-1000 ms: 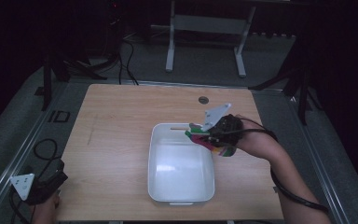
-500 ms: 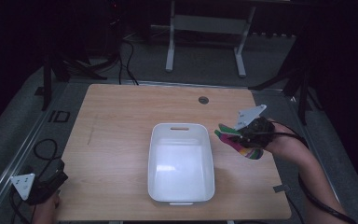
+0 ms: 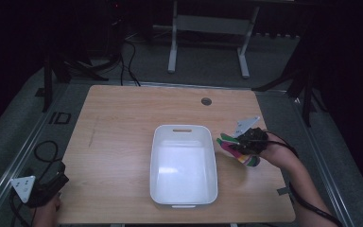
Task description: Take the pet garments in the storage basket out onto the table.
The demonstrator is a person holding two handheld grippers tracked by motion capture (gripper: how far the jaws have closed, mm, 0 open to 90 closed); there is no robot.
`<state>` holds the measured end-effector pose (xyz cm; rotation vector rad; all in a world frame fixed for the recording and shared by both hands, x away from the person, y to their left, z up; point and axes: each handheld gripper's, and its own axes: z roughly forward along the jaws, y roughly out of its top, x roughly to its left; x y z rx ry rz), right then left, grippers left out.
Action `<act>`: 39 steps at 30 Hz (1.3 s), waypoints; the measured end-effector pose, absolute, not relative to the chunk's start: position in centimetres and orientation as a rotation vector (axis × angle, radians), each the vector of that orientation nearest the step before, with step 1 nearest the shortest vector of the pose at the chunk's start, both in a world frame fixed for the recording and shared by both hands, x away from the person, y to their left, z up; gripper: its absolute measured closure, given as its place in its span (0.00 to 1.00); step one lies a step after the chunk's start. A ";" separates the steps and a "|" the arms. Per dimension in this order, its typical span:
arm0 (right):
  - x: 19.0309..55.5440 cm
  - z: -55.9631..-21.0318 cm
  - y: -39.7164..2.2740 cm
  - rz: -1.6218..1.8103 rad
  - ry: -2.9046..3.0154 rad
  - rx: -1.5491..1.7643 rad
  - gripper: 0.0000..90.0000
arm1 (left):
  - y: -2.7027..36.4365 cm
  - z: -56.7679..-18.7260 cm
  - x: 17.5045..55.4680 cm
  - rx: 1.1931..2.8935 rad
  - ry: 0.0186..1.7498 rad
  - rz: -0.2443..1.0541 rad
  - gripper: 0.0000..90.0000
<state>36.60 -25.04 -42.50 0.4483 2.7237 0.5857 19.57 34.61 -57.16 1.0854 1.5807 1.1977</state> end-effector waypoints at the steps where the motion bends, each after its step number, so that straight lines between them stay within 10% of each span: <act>1: 36.9 -43.2 -25.0 0.580 2.733 0.464 0.82 | 34.6 -57.2 19.6 1.086 1.580 1.198 0.01; 28: 40.7 -52.2 -22.9 0.523 2.759 0.604 0.80 | 34.5 -57.2 19.6 1.096 1.568 1.200 0.01; 39: 40.4 -51.4 -22.3 0.515 2.769 0.577 0.61 | 34.5 -57.2 19.6 1.094 1.569 1.201 0.01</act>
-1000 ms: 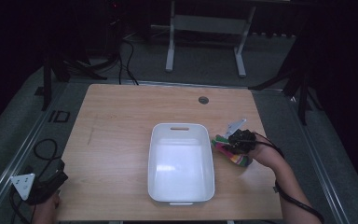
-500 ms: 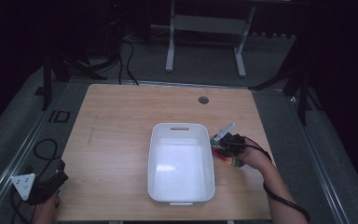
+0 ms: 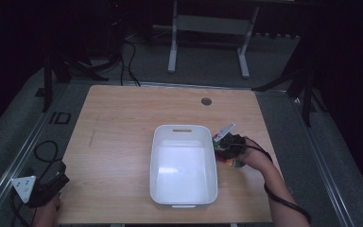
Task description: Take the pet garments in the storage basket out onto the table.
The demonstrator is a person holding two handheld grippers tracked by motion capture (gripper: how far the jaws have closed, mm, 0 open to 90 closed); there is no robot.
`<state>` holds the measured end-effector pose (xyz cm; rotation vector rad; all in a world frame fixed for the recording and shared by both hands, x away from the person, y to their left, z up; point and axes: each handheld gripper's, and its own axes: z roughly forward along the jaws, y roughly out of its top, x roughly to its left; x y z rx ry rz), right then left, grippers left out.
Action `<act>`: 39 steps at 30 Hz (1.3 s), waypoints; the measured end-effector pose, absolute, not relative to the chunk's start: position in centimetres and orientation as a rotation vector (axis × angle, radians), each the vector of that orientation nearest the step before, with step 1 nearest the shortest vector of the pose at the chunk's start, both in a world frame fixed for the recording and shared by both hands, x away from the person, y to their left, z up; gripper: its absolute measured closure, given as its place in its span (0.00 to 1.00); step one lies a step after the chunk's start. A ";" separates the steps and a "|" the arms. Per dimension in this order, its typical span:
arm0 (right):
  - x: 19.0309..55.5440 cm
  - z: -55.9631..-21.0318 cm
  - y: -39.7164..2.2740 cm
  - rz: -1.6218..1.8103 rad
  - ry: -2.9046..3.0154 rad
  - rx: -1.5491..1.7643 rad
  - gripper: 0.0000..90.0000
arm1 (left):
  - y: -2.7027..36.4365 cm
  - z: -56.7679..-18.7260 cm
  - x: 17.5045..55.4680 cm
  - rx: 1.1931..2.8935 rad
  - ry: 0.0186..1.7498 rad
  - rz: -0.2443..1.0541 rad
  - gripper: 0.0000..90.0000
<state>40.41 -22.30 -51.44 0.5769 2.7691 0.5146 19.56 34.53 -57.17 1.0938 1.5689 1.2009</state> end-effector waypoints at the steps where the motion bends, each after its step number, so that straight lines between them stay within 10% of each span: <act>1: 40.3 -51.1 -22.4 0.525 2.770 0.578 0.57 | 34.5 -57.2 19.6 1.094 1.569 1.201 0.01; 23: 36.7 -47.4 -29.1 0.795 2.576 0.806 0.16 | 34.6 -57.2 19.6 1.088 1.575 1.200 0.01; 39: 33.5 -50.5 -34.9 0.944 2.343 1.138 0.14 | 34.5 -57.2 19.6 1.091 1.578 1.202 0.01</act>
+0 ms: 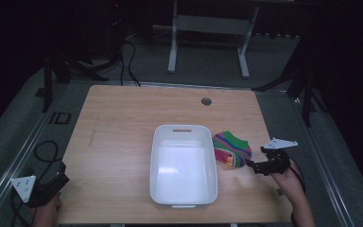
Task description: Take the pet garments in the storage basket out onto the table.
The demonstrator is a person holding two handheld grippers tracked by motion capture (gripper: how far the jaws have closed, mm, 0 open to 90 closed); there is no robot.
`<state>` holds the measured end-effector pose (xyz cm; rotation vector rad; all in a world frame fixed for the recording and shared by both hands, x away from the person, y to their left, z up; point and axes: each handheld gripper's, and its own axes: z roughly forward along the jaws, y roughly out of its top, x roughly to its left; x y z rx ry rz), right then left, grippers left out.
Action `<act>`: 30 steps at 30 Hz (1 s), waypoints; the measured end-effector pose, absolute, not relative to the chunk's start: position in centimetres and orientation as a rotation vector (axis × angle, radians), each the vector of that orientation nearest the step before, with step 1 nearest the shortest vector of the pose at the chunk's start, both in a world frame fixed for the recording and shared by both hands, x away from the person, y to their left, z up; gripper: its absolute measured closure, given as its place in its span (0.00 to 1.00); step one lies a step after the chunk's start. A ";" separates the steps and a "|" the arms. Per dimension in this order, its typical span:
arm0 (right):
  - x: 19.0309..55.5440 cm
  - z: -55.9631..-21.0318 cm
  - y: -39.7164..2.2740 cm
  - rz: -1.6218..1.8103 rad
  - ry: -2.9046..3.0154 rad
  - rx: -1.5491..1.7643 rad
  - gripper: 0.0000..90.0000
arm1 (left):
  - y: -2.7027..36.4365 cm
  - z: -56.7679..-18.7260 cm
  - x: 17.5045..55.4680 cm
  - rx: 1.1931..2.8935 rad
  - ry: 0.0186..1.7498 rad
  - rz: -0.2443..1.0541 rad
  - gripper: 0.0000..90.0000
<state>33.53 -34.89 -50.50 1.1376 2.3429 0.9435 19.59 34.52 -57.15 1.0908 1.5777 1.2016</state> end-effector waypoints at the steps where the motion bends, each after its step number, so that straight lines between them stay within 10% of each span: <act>1: 33.0 -50.9 -35.4 0.961 2.288 1.152 0.14 | 34.5 -57.2 19.6 1.091 1.578 1.202 0.01; 30: 25.6 -55.3 -39.2 1.019 1.743 1.340 0.14 | 34.5 -57.2 19.6 1.095 1.574 1.209 0.01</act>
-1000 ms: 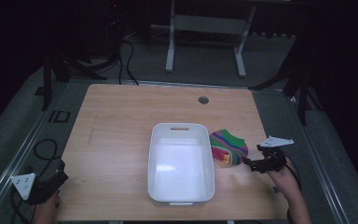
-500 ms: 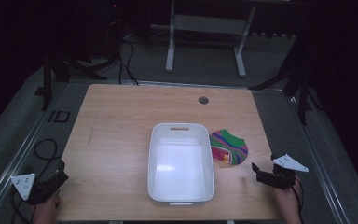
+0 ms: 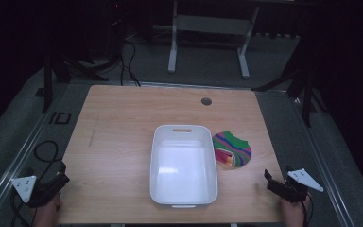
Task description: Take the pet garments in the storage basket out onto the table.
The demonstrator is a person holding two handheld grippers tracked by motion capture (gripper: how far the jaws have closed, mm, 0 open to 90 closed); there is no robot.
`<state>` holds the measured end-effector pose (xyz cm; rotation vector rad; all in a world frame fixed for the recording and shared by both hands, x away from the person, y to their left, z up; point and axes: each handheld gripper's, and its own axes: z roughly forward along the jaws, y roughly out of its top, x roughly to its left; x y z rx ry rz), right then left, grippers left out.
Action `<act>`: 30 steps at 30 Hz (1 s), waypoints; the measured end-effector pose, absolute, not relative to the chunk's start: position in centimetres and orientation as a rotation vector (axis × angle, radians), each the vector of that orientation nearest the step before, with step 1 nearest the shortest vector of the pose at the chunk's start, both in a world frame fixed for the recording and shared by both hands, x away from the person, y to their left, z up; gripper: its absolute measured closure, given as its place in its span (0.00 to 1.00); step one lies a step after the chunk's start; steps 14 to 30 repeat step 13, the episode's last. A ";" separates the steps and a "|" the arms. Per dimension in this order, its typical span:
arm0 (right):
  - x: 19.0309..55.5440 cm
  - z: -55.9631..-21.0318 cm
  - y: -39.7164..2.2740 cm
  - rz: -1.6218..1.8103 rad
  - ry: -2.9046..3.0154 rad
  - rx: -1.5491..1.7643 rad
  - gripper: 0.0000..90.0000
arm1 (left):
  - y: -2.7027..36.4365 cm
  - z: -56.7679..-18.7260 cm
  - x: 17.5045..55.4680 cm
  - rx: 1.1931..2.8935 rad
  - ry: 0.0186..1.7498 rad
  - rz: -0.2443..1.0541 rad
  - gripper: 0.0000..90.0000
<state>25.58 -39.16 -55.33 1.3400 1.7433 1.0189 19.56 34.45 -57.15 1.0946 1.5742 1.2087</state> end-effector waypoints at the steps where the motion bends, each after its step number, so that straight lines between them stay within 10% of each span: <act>1: 25.4 -55.6 -39.4 1.030 1.728 1.358 0.14 | 34.4 -57.2 19.6 1.095 1.574 1.210 0.01; 30: 25.6 -55.7 -39.6 1.061 1.726 1.354 0.15 | 34.5 -57.2 19.6 1.093 1.575 1.208 0.01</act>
